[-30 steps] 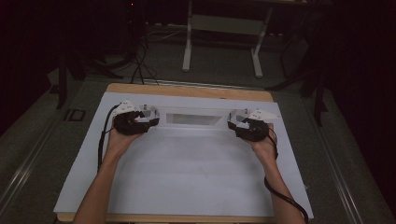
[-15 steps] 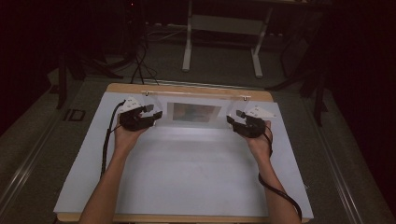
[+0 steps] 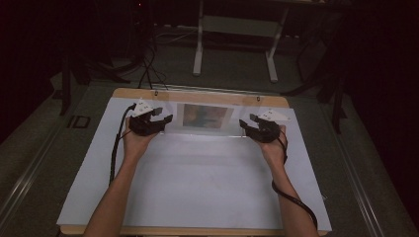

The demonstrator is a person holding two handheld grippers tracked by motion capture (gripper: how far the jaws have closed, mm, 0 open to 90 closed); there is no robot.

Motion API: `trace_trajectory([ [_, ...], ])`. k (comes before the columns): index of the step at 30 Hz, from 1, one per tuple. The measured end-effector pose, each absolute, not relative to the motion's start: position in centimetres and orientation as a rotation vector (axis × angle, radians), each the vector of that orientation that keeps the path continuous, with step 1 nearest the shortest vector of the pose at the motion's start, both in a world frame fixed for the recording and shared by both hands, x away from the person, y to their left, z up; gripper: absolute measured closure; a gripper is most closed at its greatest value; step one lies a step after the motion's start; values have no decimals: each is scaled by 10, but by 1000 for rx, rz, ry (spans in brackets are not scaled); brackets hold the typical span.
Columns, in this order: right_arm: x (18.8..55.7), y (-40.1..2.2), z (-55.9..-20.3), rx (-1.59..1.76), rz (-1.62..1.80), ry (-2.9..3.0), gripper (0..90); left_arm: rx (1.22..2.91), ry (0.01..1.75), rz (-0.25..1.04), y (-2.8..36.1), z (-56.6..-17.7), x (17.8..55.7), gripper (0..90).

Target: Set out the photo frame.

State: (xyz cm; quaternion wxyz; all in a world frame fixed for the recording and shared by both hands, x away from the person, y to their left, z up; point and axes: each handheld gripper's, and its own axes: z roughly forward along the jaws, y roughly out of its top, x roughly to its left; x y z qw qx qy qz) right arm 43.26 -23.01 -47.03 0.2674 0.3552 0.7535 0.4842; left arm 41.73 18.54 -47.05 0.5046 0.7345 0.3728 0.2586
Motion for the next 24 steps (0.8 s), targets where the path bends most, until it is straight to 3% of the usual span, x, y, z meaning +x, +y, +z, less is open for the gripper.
trace_trajectory([
  [16, 419, -225, -457, 1077, 1386, 2114, 482, 1716, 993, 453, 205, -462, 401, 475],
  [24, 407, -222, -452, 1120, 1375, 2144, 483, 1716, 1021, 426, 209, -459, 386, 481],
])
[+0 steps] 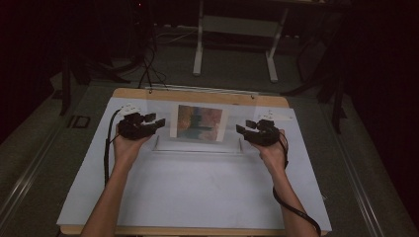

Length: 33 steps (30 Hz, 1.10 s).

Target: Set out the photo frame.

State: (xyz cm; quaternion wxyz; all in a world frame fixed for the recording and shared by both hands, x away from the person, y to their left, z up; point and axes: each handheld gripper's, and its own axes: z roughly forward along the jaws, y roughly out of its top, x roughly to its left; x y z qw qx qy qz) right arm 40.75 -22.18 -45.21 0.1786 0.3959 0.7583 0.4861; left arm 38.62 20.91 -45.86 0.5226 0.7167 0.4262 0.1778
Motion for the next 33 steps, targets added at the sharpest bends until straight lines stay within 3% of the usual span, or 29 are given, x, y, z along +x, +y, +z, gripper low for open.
trace_trajectory([
  [33, 383, -220, -462, 1104, 1378, 2131, 481, 1723, 968, 467, 209, -471, 369, 457],
])
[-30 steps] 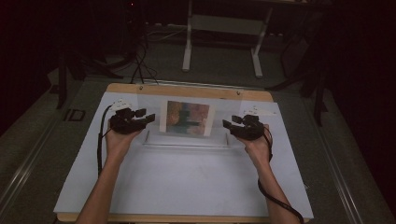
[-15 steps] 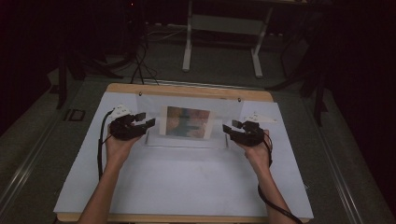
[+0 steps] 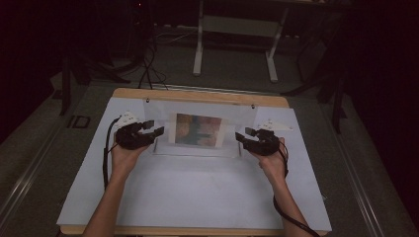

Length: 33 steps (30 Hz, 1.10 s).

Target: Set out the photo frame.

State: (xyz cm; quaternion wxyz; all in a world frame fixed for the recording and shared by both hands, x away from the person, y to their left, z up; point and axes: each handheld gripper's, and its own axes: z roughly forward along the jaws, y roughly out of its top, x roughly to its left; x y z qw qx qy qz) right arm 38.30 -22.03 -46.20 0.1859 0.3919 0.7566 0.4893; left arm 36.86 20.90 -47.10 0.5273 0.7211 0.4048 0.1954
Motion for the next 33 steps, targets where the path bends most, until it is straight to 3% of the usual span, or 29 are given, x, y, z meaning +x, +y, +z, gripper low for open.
trace_trajectory([
  [21, 383, -220, -462, 1085, 1363, 2150, 491, 1701, 988, 440, 209, -472, 372, 423],
  [33, 385, -224, -463, 1064, 1309, 2209, 446, 1660, 1008, 464, 214, -469, 366, 379],
])
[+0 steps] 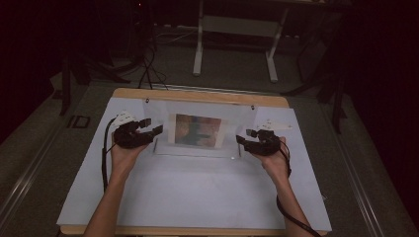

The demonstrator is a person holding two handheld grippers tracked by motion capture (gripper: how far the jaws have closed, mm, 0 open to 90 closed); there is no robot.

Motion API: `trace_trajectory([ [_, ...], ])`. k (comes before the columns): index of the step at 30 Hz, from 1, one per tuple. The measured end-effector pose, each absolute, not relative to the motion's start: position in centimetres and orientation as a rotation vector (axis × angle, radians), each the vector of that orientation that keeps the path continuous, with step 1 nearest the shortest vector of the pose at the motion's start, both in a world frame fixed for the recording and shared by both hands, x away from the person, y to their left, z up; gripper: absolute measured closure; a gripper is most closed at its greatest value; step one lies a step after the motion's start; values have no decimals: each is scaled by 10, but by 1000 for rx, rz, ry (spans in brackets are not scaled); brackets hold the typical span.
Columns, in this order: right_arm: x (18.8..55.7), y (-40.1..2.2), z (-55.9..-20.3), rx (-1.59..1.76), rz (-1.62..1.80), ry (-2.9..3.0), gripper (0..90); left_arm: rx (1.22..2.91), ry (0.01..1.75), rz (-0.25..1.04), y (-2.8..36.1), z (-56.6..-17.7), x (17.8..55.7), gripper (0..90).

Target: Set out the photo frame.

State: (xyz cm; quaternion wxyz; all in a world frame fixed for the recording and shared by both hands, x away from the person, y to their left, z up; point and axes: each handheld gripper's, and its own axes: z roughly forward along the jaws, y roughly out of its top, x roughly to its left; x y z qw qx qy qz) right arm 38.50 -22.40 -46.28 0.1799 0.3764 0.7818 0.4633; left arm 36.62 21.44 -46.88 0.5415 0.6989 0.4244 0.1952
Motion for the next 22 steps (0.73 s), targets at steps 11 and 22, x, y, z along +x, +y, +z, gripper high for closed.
trace_trajectory([
  [11, 380, -239, -461, 1074, 1291, 2239, 433, 1677, 997, 475, 223, -466, 350, 384],
  [22, 370, -270, -463, 1130, 1283, 2249, 401, 1734, 1102, 491, 238, -478, 324, 390],
])
